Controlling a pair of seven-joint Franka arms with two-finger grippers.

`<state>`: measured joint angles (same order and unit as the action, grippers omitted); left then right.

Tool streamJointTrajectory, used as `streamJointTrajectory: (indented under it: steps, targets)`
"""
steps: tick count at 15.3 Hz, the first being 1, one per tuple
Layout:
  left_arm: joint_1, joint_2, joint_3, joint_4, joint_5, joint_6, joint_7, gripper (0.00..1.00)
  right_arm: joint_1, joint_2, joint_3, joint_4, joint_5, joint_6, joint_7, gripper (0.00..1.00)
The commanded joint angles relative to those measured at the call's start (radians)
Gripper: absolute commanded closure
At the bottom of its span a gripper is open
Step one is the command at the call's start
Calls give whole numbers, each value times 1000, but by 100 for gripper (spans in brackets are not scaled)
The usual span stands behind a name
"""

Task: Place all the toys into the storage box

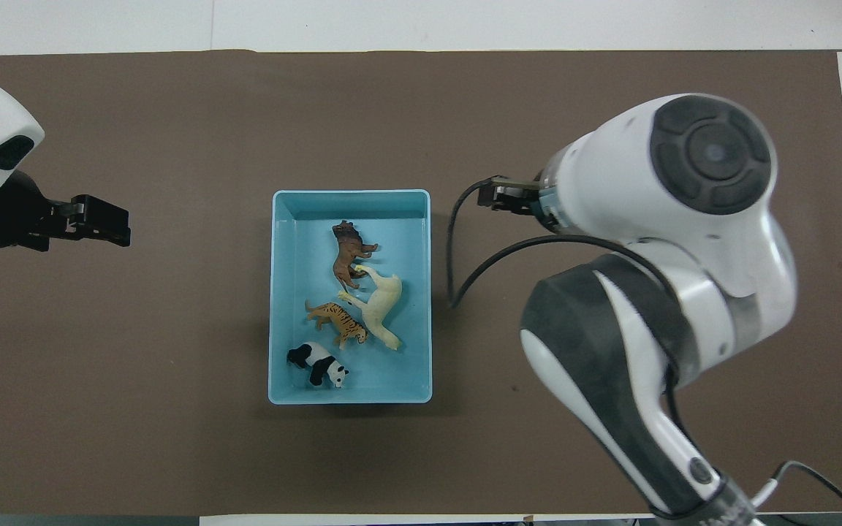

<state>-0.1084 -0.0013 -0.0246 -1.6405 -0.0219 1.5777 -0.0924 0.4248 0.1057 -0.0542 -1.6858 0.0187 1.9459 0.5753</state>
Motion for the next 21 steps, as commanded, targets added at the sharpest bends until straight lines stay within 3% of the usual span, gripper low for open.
streamJointTrajectory:
  steps: [1, 4, 9, 21]
  targets:
    - [-4, 4, -1, 14, 16, 10, 34, 0, -128, -87, 16, -20, -2, -111, -148, 0]
    - [-7, 4, -6, 14, 20, -8, 34, 0, -251, -124, 14, -20, -2, -206, -314, 0]
    - [4, 0, -5, 5, 19, -19, 36, 0, -418, -133, 14, -17, -2, -246, -558, 0]
    - [6, -3, -5, 2, 19, 2, 37, 0, -437, -133, 14, -17, -59, -286, -565, 0]
